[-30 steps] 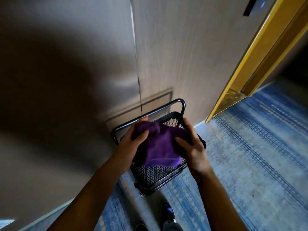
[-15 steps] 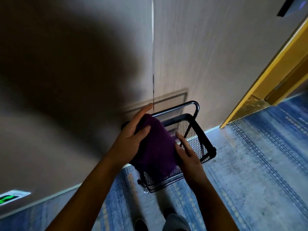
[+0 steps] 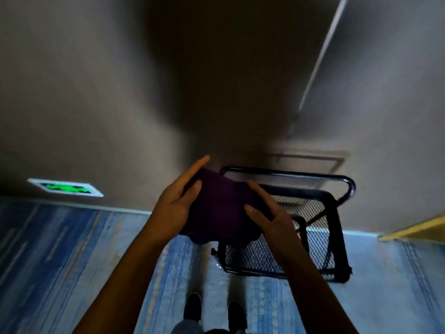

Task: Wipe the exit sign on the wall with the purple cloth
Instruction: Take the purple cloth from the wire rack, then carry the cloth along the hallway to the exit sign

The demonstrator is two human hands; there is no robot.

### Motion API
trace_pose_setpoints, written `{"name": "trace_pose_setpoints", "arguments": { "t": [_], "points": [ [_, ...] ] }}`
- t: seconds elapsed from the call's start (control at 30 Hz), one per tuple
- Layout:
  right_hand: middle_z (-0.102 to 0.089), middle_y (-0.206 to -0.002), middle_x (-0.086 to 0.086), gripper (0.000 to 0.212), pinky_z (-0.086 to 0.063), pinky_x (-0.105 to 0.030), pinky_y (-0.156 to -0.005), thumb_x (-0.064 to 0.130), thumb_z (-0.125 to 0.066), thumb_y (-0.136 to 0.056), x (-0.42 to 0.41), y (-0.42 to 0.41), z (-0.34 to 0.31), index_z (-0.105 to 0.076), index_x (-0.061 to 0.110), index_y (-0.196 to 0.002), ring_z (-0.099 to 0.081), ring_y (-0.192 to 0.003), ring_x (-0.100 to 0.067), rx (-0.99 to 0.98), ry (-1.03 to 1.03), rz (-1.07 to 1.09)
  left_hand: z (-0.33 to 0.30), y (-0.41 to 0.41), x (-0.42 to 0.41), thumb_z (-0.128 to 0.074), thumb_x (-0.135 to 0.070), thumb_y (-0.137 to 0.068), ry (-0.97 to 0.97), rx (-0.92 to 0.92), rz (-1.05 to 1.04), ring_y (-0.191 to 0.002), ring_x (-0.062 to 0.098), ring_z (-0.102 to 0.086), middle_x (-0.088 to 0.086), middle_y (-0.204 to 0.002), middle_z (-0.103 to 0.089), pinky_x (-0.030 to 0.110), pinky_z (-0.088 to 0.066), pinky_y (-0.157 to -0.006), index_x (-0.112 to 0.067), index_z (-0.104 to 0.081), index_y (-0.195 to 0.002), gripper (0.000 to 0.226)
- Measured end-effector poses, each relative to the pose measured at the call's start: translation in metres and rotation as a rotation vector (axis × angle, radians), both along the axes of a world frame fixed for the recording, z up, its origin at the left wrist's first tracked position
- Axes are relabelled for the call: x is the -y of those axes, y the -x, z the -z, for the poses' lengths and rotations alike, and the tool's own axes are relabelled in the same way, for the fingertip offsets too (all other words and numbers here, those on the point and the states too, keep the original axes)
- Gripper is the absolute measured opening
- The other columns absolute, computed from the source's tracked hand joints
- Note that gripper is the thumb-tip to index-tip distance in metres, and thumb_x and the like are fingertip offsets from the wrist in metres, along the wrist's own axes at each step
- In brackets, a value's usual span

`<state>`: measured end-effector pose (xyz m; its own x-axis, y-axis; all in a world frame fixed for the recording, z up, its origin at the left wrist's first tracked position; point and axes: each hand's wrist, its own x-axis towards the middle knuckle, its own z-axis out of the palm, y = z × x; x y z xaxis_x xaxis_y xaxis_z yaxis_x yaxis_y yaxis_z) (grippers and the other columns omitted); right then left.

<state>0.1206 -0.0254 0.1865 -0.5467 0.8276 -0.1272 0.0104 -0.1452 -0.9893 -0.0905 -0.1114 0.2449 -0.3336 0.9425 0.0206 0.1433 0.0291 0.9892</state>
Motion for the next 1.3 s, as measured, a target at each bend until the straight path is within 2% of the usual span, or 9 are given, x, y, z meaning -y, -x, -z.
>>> {"name": "trace_pose_setpoints", "arguments": {
  "t": [0.1,0.17,0.37,0.5,0.63,0.83,0.93,1.07,1.3],
  "points": [
    [-0.066,-0.123,0.023,0.049,-0.057,-0.015,-0.077,0.03,-0.075,-0.09,-0.001,0.035,-0.003,-0.061,0.061,-0.126,-0.067,-0.106,0.007,0.057,-0.051,-0.175,0.006,0.021,0.041,-0.05,-0.022,-0.104,0.004,0.048,-0.149,-0.124,-0.001,-0.063,-0.022,-0.131,-0.069,0.01,-0.049,-0.095,-0.044,-0.068,-0.13,0.039],
    [-0.062,-0.124,0.024,0.049,-0.056,-0.013,-0.077,0.032,-0.073,-0.092,0.001,0.057,-0.008,-0.058,0.059,-0.129,-0.065,-0.105,0.012,0.09,-0.098,-0.276,0.007,0.031,0.067,-0.053,-0.019,-0.102,-0.002,0.078,-0.261,-0.123,0.0,-0.063,-0.02,-0.13,-0.07,0.01,-0.049,-0.096,-0.044,-0.071,-0.125,0.038],
    [-0.063,-0.132,0.022,0.055,-0.056,-0.031,-0.101,0.025,-0.07,-0.096,0.045,0.159,-0.026,-0.053,0.039,-0.146,-0.063,-0.119,0.003,0.111,-0.257,-0.696,0.009,0.052,0.177,-0.07,-0.031,-0.088,-0.022,0.096,-0.705,-0.123,-0.003,-0.062,-0.023,-0.13,-0.069,0.014,-0.049,-0.102,-0.044,-0.071,-0.125,0.039],
    [-0.066,-0.134,0.017,0.053,-0.051,-0.037,-0.107,0.024,-0.07,-0.092,0.091,0.218,-0.029,-0.059,0.036,-0.142,-0.062,-0.122,0.001,0.068,-0.328,-0.831,0.014,0.057,0.235,-0.076,-0.029,-0.085,-0.067,0.109,-0.916,-0.123,0.002,-0.064,-0.019,-0.134,-0.067,0.014,-0.052,-0.094,-0.047,-0.061,-0.134,0.055],
    [-0.066,-0.138,0.007,0.051,-0.045,-0.043,-0.113,0.012,-0.07,-0.094,0.143,0.273,-0.024,-0.06,0.027,-0.142,-0.06,-0.129,-0.008,0.033,-0.374,-0.966,0.031,0.072,0.288,-0.073,-0.026,-0.089,-0.095,0.137,-1.099,-0.122,0.003,-0.064,-0.019,-0.134,-0.067,0.018,-0.053,-0.097,-0.054,-0.053,-0.139,0.06],
    [-0.058,-0.143,0.012,0.06,-0.037,-0.012,-0.106,0.01,-0.069,-0.094,0.218,0.342,-0.018,-0.052,0.025,-0.149,-0.054,-0.129,0.002,0.041,-0.488,-1.072,0.061,0.103,0.358,-0.062,-0.019,-0.1,-0.061,0.237,-1.254,-0.126,0.001,-0.061,-0.021,-0.135,-0.066,0.015,-0.053,-0.096,-0.053,-0.055,-0.14,0.053],
    [-0.054,-0.146,0.016,0.061,-0.032,-0.004,-0.105,0.008,-0.067,-0.095,0.242,0.37,-0.017,-0.05,0.026,-0.151,-0.048,-0.13,0.013,0.018,-0.497,-1.124,0.064,0.116,0.376,-0.057,-0.014,-0.103,-0.085,0.269,-1.286,-0.125,0.0,-0.062,-0.026,-0.132,-0.067,0.016,-0.051,-0.099,-0.049,-0.061,-0.136,0.048],
    [-0.047,-0.148,0.028,0.069,-0.029,-0.005,-0.109,0.004,-0.064,-0.095,0.27,0.405,-0.012,-0.044,0.034,-0.153,-0.039,-0.138,0.015,-0.027,-0.473,-1.218,0.065,0.13,0.397,-0.049,-0.005,-0.106,-0.113,0.32,-1.335,-0.124,-0.004,-0.061,-0.029,-0.13,-0.067,0.01,-0.05,-0.094,-0.047,-0.065,-0.133,0.053],
    [-0.06,-0.141,0.021,0.054,-0.036,-0.006,-0.104,0.008,-0.063,-0.096,0.298,0.498,0.007,-0.06,0.037,-0.142,-0.051,-0.133,0.006,-0.001,-0.467,-1.374,0.08,0.196,0.416,-0.053,-0.016,-0.104,-0.174,0.468,-1.489,-0.129,0.006,-0.061,-0.012,-0.132,-0.07,0.023,-0.051,-0.105,-0.039,-0.07,-0.129,0.038]
  ]
}}
